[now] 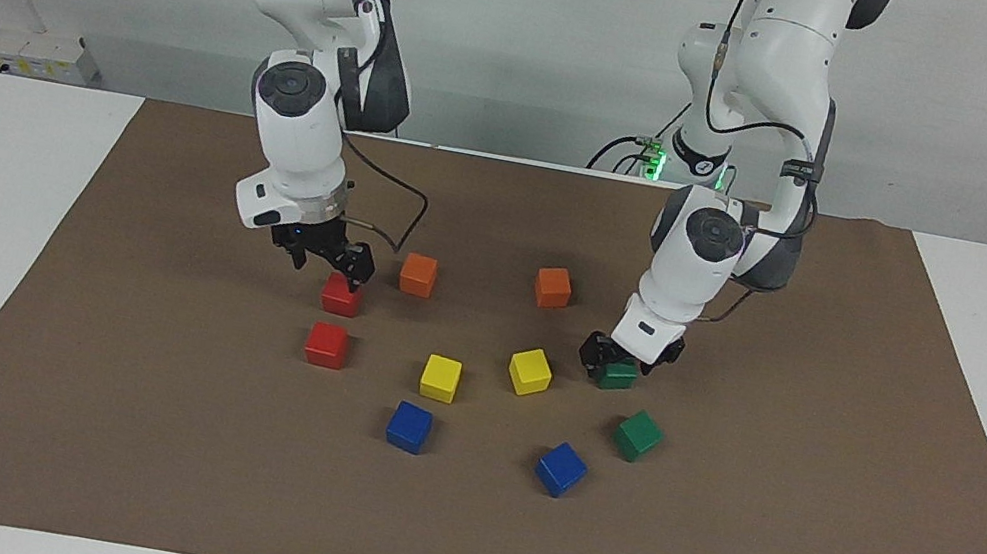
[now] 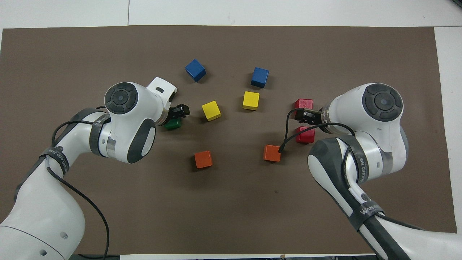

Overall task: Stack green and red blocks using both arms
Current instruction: 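Lower the left gripper onto green while the right gripper reaches red, then carry the green block with the left gripper while the right gripper grasps red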

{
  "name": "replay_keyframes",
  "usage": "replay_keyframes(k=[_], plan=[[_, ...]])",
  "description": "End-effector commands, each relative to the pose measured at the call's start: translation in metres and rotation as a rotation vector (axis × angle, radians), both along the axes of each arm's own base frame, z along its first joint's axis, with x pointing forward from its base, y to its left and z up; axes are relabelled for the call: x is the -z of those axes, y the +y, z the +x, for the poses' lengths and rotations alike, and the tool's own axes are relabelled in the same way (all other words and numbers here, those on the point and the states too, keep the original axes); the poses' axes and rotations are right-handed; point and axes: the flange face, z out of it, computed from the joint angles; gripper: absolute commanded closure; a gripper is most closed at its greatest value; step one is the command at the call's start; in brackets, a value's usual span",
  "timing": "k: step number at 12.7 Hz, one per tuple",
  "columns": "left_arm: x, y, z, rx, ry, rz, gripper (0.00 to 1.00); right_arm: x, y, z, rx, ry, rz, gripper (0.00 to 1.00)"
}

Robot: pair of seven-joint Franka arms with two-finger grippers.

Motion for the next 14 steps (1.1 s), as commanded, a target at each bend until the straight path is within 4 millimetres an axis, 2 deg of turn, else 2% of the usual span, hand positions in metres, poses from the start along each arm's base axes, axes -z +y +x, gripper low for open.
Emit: replay_keyframes(k=[1, 4, 6, 7, 9, 11, 12, 14], plan=[[0.008, -0.004, -0.006, -0.025, -0.008, -0.003, 0.06, 0.014, 0.008, -0.004, 0.002, -0.005, 0.009, 0.00], [0.008, -0.004, -0.005, -0.039, -0.018, -0.009, 0.33, 0.031, 0.011, -0.009, -0.006, -0.031, 0.013, 0.00], [0.011, -0.010, -0.010, -0.025, -0.012, -0.005, 0.87, 0.041, 0.011, -0.011, -0.012, -0.036, 0.013, 0.00], [0.012, -0.011, -0.012, -0.019, -0.011, 0.000, 1.00, 0.044, 0.011, -0.011, -0.016, -0.039, 0.013, 0.00], [0.010, -0.010, -0.010, -0.009, -0.010, 0.004, 1.00, 0.052, 0.009, -0.016, -0.026, -0.053, 0.016, 0.00], [-0.002, -0.004, -0.005, -0.019, -0.019, 0.000, 1.00, 0.058, 0.009, -0.020, -0.032, -0.046, 0.013, 0.00], [-0.022, 0.008, 0.001, -0.036, -0.019, 0.004, 1.00, 0.060, 0.010, -0.021, -0.038, -0.043, 0.012, 0.00], [-0.072, 0.060, 0.015, -0.031, -0.009, 0.022, 1.00, 0.060, 0.014, -0.022, -0.046, -0.043, 0.012, 0.00]])
